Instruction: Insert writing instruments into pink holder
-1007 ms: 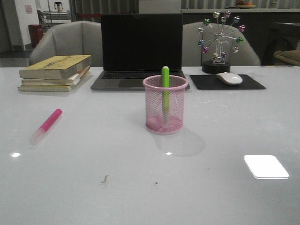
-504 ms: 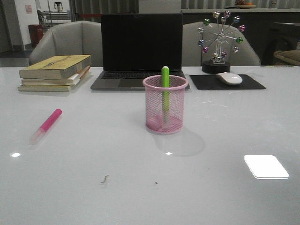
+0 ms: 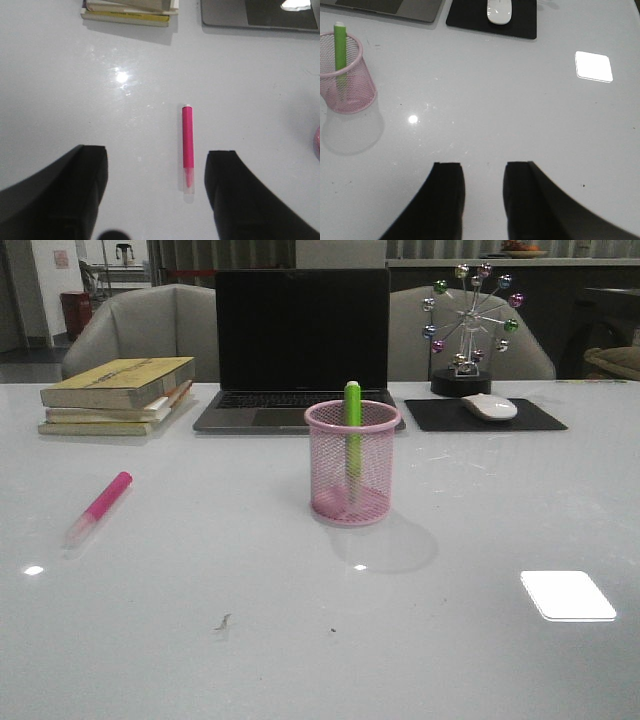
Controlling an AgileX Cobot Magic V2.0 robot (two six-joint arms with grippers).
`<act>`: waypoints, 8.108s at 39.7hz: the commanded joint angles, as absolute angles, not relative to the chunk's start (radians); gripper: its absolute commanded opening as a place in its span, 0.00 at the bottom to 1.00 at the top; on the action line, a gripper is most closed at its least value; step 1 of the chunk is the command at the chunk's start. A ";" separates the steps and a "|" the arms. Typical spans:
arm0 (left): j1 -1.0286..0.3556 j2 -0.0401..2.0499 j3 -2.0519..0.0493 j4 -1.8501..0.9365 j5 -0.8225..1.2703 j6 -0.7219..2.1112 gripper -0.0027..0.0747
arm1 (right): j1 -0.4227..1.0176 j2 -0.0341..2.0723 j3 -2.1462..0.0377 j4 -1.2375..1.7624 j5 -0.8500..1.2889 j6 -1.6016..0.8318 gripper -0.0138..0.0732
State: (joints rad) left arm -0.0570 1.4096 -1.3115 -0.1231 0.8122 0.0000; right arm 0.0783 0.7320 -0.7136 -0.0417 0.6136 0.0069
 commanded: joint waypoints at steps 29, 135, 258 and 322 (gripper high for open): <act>-0.171 1.883 -1.594 -0.215 0.807 0.074 0.67 | 0.073 0.724 -0.744 -0.050 0.649 0.000 0.54; -0.459 1.924 -2.003 -0.980 0.447 0.857 0.16 | 0.073 0.724 -0.744 -0.050 0.689 0.000 0.54; -0.331 1.576 -1.564 -1.667 -0.083 1.633 0.41 | 0.073 0.724 -0.744 -0.050 0.689 0.000 0.54; -0.240 0.552 -0.636 -1.749 -0.137 1.634 0.41 | 0.073 0.724 -0.744 -0.048 0.677 0.000 0.54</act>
